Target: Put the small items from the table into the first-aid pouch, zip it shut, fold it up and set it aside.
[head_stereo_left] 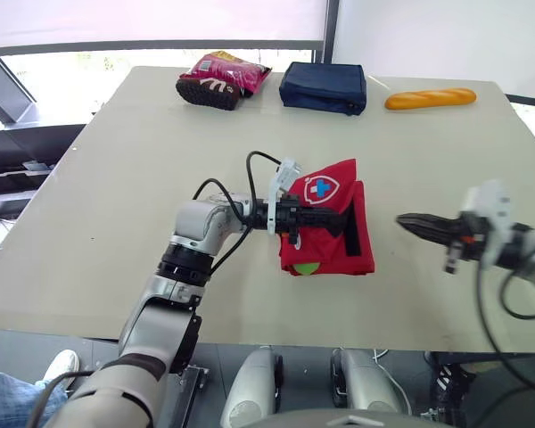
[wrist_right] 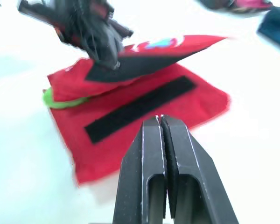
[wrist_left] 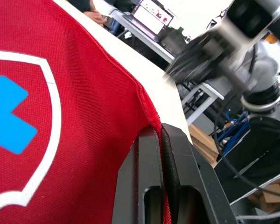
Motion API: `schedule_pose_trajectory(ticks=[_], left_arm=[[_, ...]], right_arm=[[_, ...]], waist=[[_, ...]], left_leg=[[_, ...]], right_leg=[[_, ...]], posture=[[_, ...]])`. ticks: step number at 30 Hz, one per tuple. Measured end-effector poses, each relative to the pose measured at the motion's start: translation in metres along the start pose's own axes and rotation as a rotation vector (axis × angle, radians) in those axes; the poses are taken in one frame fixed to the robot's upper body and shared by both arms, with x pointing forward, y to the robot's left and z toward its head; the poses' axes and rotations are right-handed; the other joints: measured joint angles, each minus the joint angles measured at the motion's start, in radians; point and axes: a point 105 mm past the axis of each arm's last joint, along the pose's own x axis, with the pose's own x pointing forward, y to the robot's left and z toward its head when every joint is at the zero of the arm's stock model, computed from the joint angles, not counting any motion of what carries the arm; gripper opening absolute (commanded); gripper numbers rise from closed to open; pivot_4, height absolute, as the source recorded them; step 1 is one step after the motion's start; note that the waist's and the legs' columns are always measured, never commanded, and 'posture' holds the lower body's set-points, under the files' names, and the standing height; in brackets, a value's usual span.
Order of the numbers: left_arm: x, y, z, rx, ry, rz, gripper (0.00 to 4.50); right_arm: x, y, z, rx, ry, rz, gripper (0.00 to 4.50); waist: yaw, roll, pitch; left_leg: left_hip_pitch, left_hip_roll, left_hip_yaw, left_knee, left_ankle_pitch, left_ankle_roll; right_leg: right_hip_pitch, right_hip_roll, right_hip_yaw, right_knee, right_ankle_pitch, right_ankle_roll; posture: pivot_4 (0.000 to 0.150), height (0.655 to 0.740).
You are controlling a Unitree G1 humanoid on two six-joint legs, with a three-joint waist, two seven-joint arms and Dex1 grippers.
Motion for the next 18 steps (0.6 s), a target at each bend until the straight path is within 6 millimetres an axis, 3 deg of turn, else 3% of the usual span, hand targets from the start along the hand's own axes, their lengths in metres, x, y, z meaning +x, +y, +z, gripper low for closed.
schedule_pose_trajectory(ticks=[3,5,9,10,11,12,15,17,18], left_arm=[[0.003,0.003,-0.006,-0.005,0.020,-0.006,0.00],[0.003,0.004,-0.007,-0.003,0.023,-0.008,0.00],[0.006,0.004,-0.011,0.000,0.035,-0.030,1.38],[0.009,0.005,-0.014,-0.006,0.037,-0.047,1.47],[0.010,0.005,-0.014,-0.009,0.034,-0.054,2.06],[0.011,0.005,-0.015,-0.013,0.032,-0.061,2.24],[0.011,0.002,-0.015,-0.013,0.033,-0.092,3.64],[0.011,0.000,-0.015,-0.011,0.032,-0.109,4.37],[0.011,-0.001,-0.014,-0.008,0.031,-0.117,4.45]], right_arm=[[-0.020,0.007,0.024,-0.001,-0.048,-0.007,0.08],[-0.024,0.010,0.029,0.012,-0.058,-0.008,0.58],[-0.031,0.013,0.031,0.055,-0.049,-0.008,2.05],[-0.034,0.015,0.032,0.071,-0.044,-0.011,2.12],[-0.034,0.016,0.033,0.072,-0.041,-0.010,2.69],[-0.033,0.017,0.033,0.071,-0.038,-0.010,2.96],[-0.033,0.019,0.032,0.072,-0.019,-0.011,4.44],[-0.033,0.018,0.031,0.078,-0.015,-0.017,4.50],[-0.033,0.018,0.031,0.078,-0.014,-0.018,4.50]], waist=[[-0.003,0.000,0.000],[-0.004,0.000,0.000],[0.000,0.000,0.000],[0.007,0.000,0.000],[0.009,0.000,0.000],[0.010,0.000,0.000],[0.014,0.000,0.000],[0.014,0.000,0.000],[0.015,0.000,0.000]], left_leg=[[0.001,0.001,0.000,0.000,0.000,0.000],[0.001,0.001,0.000,0.000,0.000,0.000],[0.001,0.001,0.000,0.000,0.000,0.000],[0.000,0.000,0.000,0.000,0.000,0.000],[0.000,0.000,0.000,0.000,0.000,0.000],[0.000,0.000,0.000,0.000,0.000,0.000],[0.000,0.000,0.000,0.000,0.000,0.000],[0.000,0.000,0.000,0.000,0.000,0.000],[0.000,0.000,0.000,0.000,0.000,0.000]], right_leg=[[0.001,0.000,0.000,0.000,-0.002,-0.002],[0.001,0.000,0.000,0.000,-0.002,-0.002],[0.001,0.000,0.000,-0.001,-0.002,-0.003],[0.001,0.000,0.000,-0.002,-0.002,-0.003],[0.001,0.000,0.000,-0.002,-0.002,-0.003],[0.001,0.000,0.000,-0.002,-0.002,-0.003],[0.001,-0.001,0.000,-0.002,-0.003,-0.003],[0.001,-0.001,0.000,-0.002,-0.003,-0.003],[0.001,-0.001,0.000,-0.002,-0.003,-0.003]], posture=[[0.150,0.7164],[0.150,0.7164],[0.150,0.7164],[0.150,0.7164],[0.150,0.7164],[0.150,0.7164],[0.150,0.7164],[0.150,0.7164],[0.150,0.7164]])
